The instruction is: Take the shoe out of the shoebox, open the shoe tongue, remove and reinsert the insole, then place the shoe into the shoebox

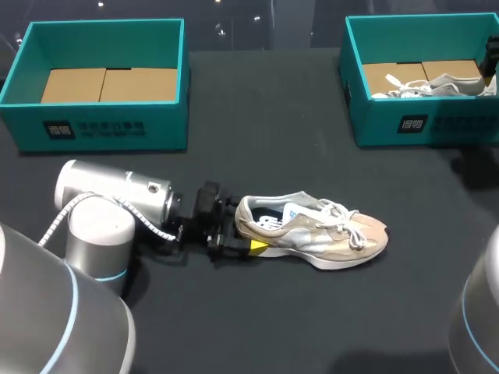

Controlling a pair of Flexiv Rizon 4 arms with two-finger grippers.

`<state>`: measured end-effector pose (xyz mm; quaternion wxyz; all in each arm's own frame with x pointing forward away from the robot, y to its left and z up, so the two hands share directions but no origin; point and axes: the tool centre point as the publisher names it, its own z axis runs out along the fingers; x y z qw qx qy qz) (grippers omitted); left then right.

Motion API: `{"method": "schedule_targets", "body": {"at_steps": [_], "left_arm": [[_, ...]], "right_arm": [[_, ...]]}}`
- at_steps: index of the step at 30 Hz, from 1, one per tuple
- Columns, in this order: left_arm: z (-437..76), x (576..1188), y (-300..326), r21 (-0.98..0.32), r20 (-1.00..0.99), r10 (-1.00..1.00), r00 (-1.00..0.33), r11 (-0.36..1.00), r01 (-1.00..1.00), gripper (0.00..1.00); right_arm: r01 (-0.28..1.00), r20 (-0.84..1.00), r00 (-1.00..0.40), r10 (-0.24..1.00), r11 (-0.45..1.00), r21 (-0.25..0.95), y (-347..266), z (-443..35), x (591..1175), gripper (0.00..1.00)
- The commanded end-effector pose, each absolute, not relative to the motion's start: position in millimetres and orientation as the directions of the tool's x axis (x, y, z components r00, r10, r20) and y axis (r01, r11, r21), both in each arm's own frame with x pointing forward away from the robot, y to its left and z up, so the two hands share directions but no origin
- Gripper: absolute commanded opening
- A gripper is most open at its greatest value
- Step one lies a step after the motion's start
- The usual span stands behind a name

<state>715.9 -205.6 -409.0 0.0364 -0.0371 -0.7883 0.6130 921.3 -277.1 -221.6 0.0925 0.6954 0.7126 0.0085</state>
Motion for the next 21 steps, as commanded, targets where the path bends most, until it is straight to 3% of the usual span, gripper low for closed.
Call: {"method": "schedule_targets", "body": {"at_steps": [1,21], "left_arm": [[-403.9,709.6,-197.5,-0.969,-0.001,0.056,-0.998,0.245,0.015,0.00],[-406.1,710.6,-195.9,-0.967,0.007,0.028,-1.000,0.254,0.000,0.00]], "right_arm": [[0.989,-0.121,-0.015,0.993,0.033,0.142,-277.0,-221.8,920.3,1.00],[0.989,-0.121,-0.015,0.993,0.033,0.142,-277.0,-221.8,920.3,1.00]]}}
